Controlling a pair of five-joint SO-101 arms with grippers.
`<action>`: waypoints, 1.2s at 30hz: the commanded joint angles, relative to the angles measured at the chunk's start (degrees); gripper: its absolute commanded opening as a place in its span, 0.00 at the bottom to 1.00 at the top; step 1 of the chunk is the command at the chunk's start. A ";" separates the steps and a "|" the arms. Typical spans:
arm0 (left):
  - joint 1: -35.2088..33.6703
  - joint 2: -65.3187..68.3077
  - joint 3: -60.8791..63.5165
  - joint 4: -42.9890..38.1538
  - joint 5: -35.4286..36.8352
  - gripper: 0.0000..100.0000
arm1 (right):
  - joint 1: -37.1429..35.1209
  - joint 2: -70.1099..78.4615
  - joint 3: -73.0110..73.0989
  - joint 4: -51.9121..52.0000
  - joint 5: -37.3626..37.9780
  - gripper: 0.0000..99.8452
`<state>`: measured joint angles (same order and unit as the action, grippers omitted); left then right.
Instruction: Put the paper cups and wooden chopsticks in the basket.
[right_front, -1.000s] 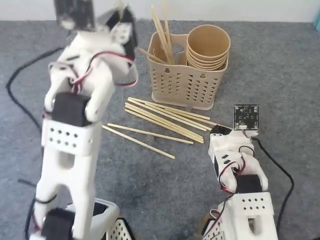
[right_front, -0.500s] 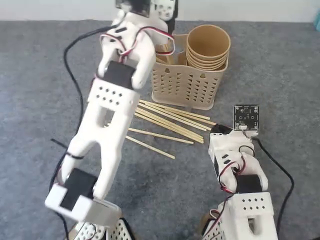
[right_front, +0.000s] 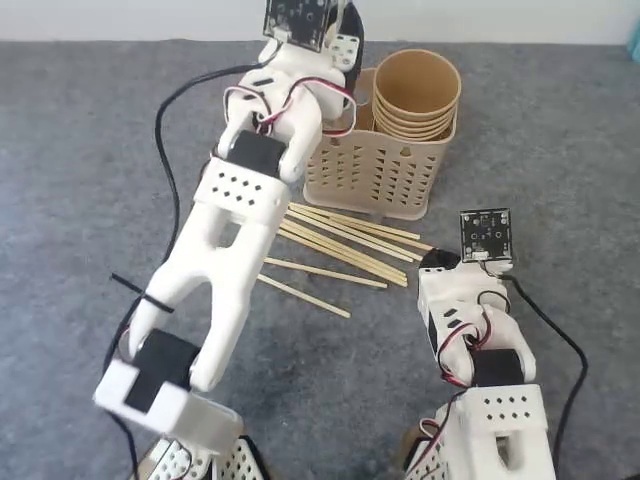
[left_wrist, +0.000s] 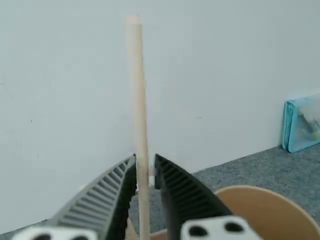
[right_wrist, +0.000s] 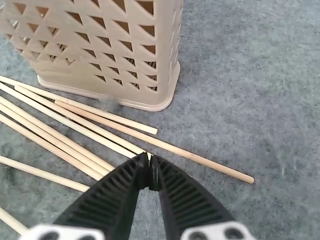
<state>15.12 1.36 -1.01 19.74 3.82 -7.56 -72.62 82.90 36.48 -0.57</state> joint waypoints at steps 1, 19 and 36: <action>-1.49 -8.09 1.71 -1.85 -0.09 0.17 | 0.31 -1.19 -0.62 -1.27 0.88 0.01; -22.07 -36.92 4.53 47.38 17.58 0.21 | 0.13 -1.19 -0.53 -1.10 0.79 0.01; -26.11 -27.43 40.92 39.65 30.95 0.21 | 0.13 -1.19 -0.53 -1.01 0.70 0.01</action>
<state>-10.90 -27.38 38.11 64.40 33.27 -7.56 -72.62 82.90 36.48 -0.57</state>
